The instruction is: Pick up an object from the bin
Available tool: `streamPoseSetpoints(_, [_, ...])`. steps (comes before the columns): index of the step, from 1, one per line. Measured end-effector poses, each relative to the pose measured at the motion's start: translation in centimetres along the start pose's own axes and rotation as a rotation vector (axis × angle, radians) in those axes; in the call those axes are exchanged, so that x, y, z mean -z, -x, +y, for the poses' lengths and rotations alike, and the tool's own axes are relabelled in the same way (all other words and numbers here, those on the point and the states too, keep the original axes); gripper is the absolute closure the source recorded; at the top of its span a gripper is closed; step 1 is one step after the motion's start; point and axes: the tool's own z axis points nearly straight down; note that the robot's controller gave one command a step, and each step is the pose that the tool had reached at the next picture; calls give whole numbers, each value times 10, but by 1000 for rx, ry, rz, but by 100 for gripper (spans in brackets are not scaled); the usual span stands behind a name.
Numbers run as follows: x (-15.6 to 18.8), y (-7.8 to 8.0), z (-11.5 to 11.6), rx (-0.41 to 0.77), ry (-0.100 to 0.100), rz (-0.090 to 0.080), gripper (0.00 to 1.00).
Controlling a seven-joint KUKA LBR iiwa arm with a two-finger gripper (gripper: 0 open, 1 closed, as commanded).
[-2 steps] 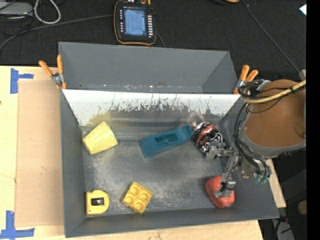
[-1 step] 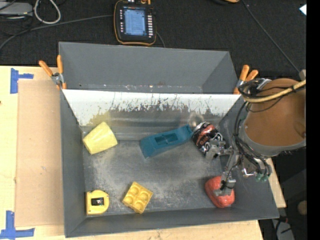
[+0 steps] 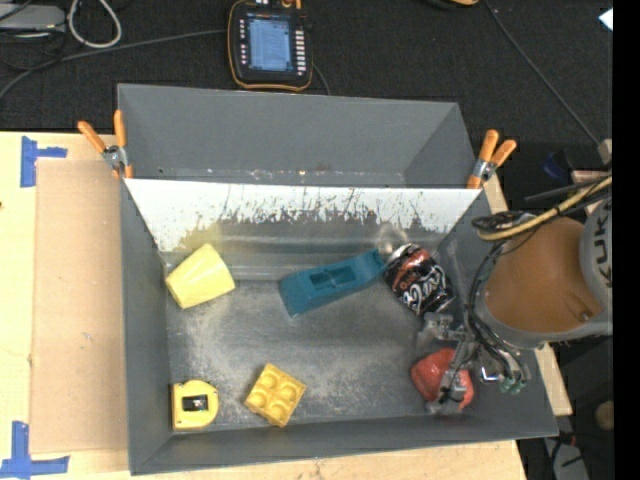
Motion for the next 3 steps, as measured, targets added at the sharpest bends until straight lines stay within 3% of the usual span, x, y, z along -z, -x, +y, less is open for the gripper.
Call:
streamPoseSetpoints(1, [59, -16, -4, 268, -1, -8, 0])
streamPoseSetpoints(2, [14, -16, -4, 330, -1, -8, 0])
streamPoseSetpoints(3, [-15, -5, -2, 155, -1, -15, 0])
